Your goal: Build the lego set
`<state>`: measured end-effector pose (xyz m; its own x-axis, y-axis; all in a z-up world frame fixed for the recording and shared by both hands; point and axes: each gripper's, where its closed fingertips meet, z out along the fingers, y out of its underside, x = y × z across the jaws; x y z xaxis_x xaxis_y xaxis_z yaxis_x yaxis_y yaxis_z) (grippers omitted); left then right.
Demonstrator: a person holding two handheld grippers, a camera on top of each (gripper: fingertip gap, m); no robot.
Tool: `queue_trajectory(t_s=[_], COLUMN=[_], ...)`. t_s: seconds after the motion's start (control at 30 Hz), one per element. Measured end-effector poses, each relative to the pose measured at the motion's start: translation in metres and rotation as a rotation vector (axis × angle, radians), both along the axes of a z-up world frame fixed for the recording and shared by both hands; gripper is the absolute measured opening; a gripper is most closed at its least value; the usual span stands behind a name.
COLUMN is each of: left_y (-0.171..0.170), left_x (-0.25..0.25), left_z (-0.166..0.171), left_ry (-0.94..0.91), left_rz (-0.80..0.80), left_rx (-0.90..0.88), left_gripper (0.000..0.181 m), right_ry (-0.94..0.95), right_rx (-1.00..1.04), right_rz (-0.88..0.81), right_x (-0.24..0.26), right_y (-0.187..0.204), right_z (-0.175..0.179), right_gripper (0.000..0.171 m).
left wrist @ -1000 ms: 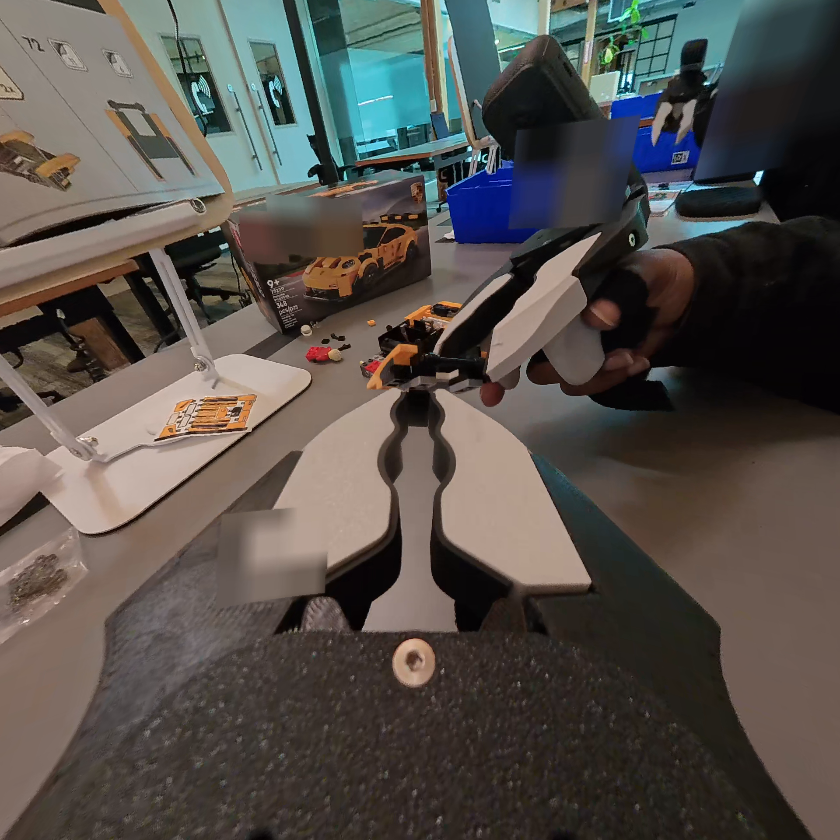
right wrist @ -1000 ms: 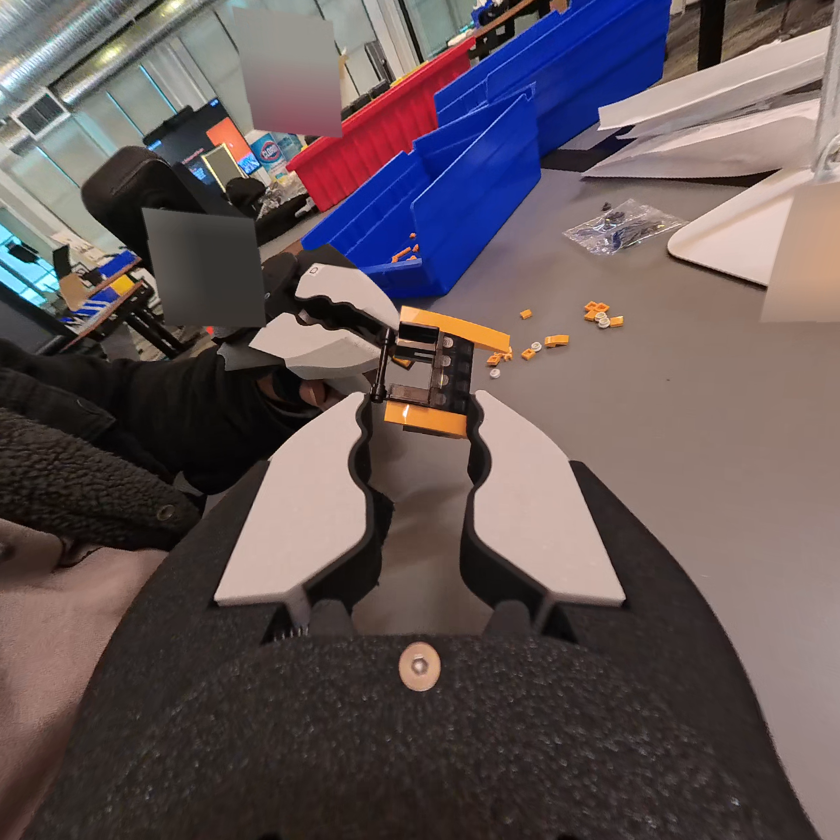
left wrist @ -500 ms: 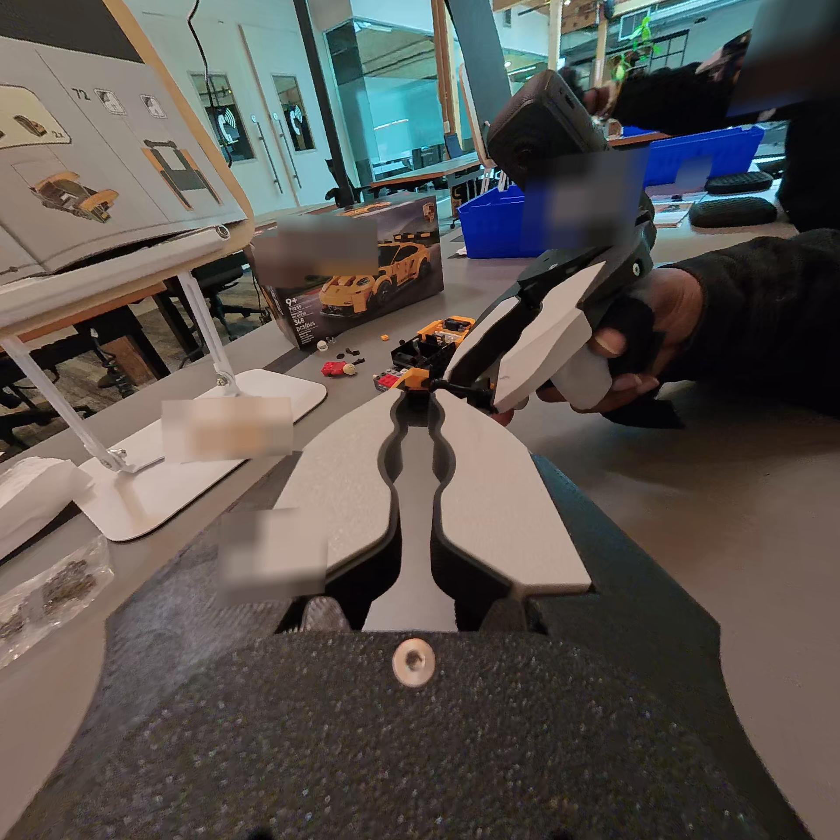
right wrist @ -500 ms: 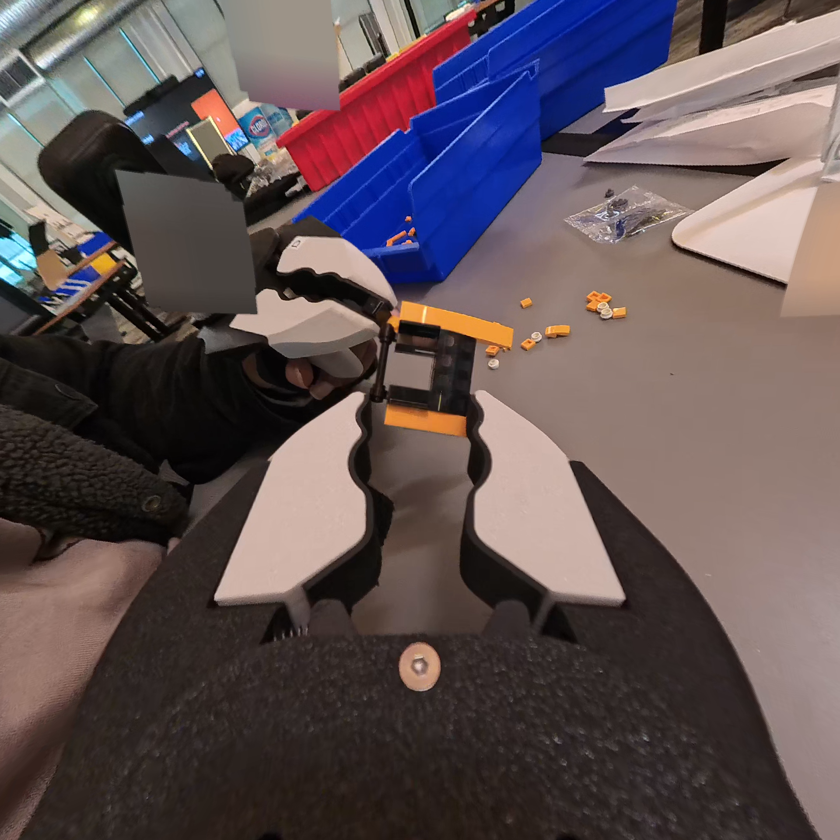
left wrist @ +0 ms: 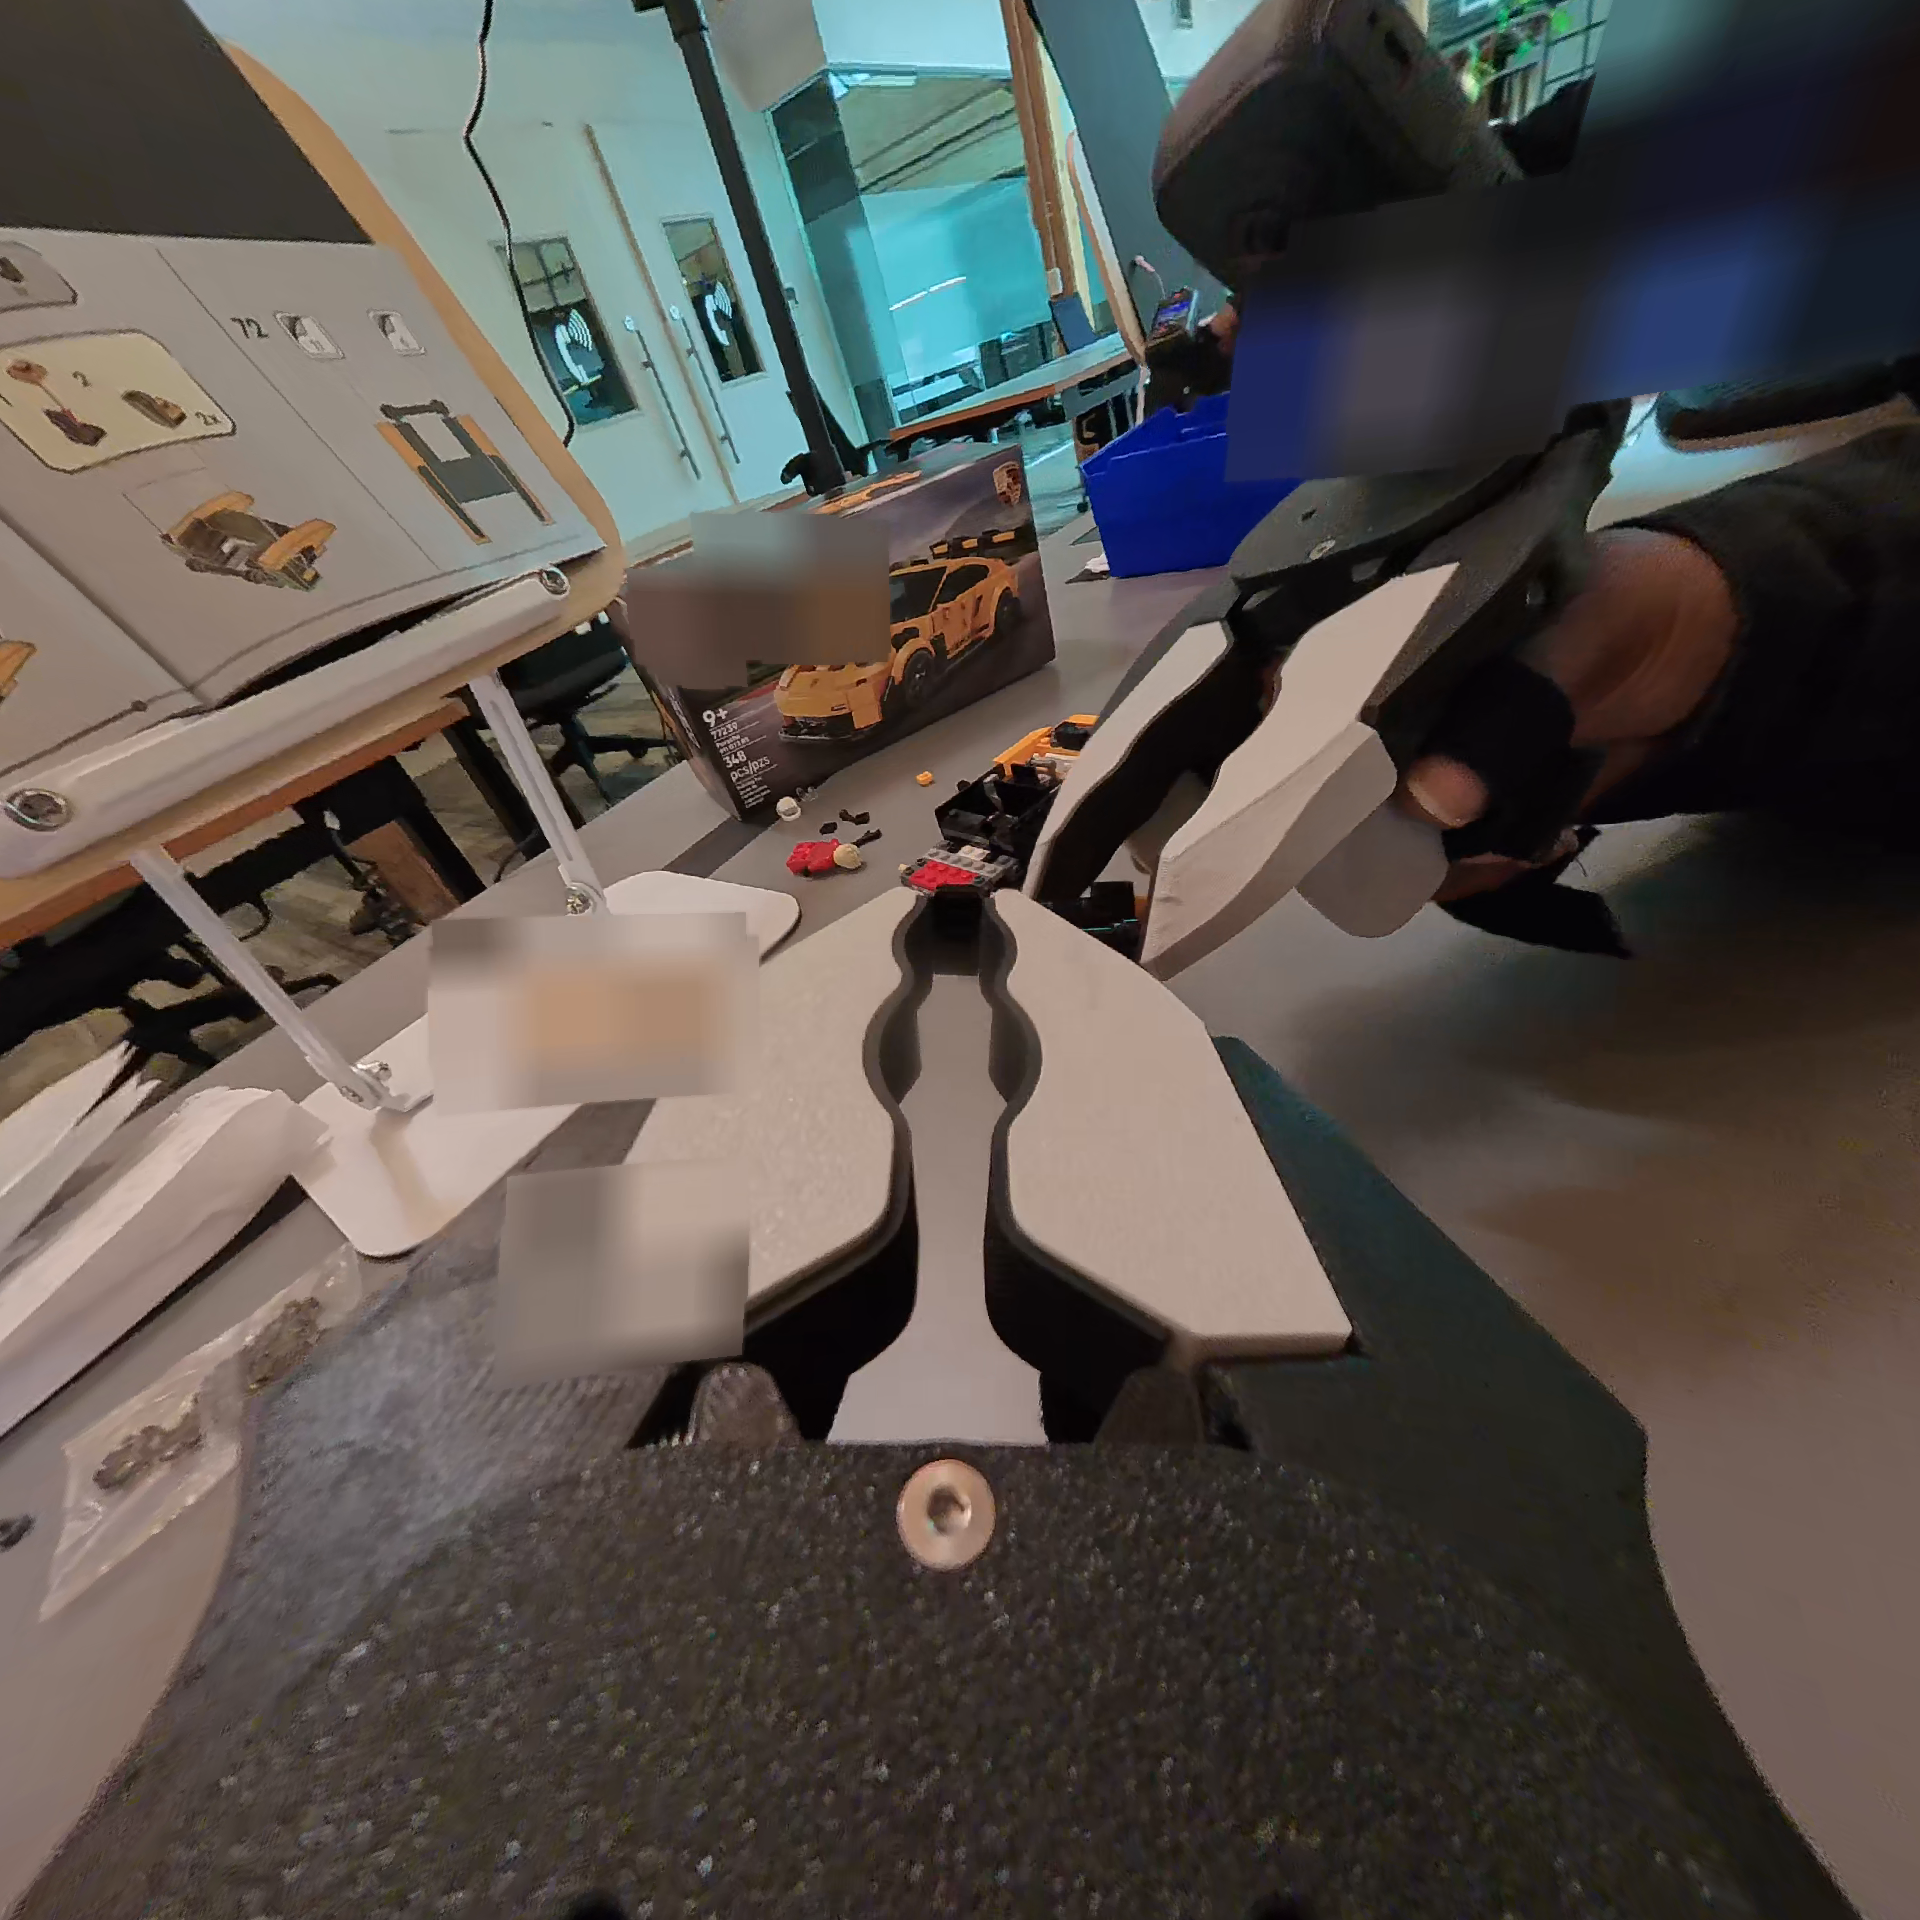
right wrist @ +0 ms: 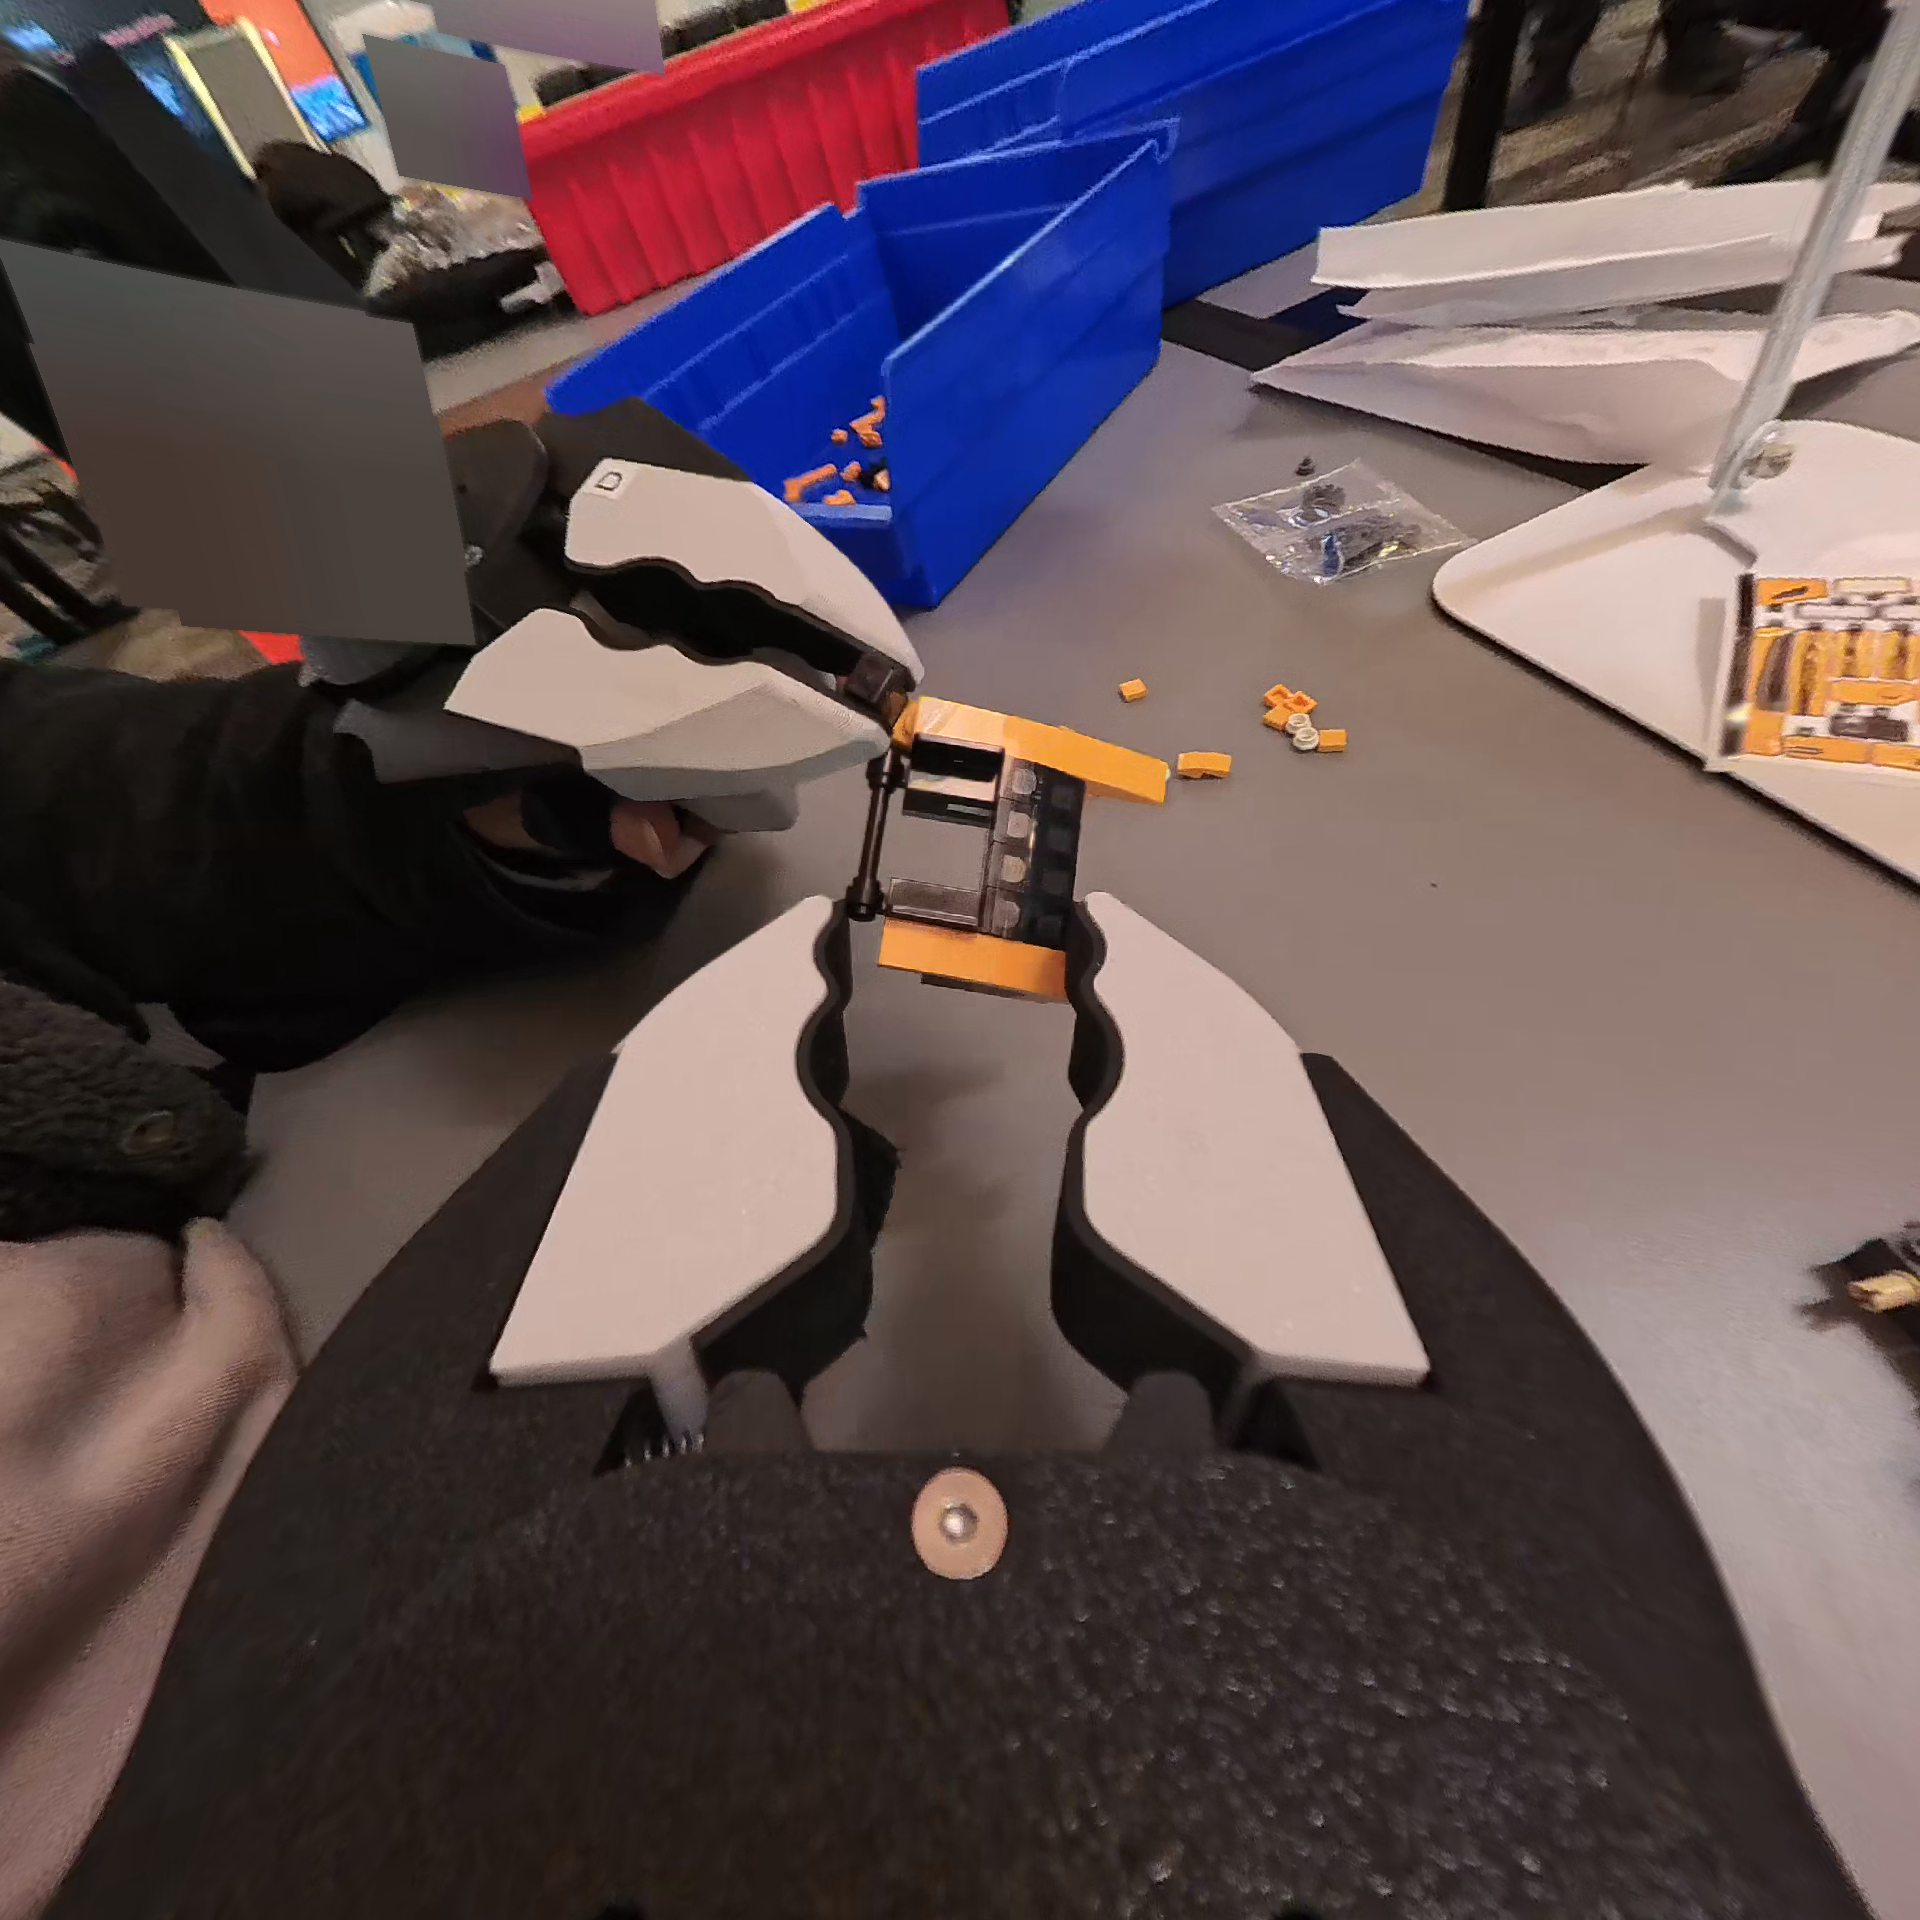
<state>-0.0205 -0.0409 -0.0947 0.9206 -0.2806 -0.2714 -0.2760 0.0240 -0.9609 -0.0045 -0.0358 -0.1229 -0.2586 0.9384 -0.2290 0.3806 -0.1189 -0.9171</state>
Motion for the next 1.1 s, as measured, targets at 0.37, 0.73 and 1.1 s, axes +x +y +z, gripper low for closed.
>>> queue_trajectory(t_s=[0.37, 0.73, 1.1], left_y=[-0.009, -0.013, -0.003], left_x=[0.006, 0.009, 0.003], left_z=[0.019, 0.026, 0.000], left_ry=[0.173, 0.292, 0.231], left_rz=[0.042, 0.074, 0.070], left_rx=[0.181, 0.248, 0.046], left_gripper=[0.008, 0.008, 0.008], right_ry=[0.094, 0.137, -0.001], right_rx=[0.311, 0.323, -0.098], right_rz=[-0.074, -0.083, -0.004], right_x=[0.001, 0.001, -0.002], right_y=[-0.005, -0.008, -0.010], right_z=[0.019, 0.023, -0.005], right_gripper=[0.040, 0.040, 0.040])
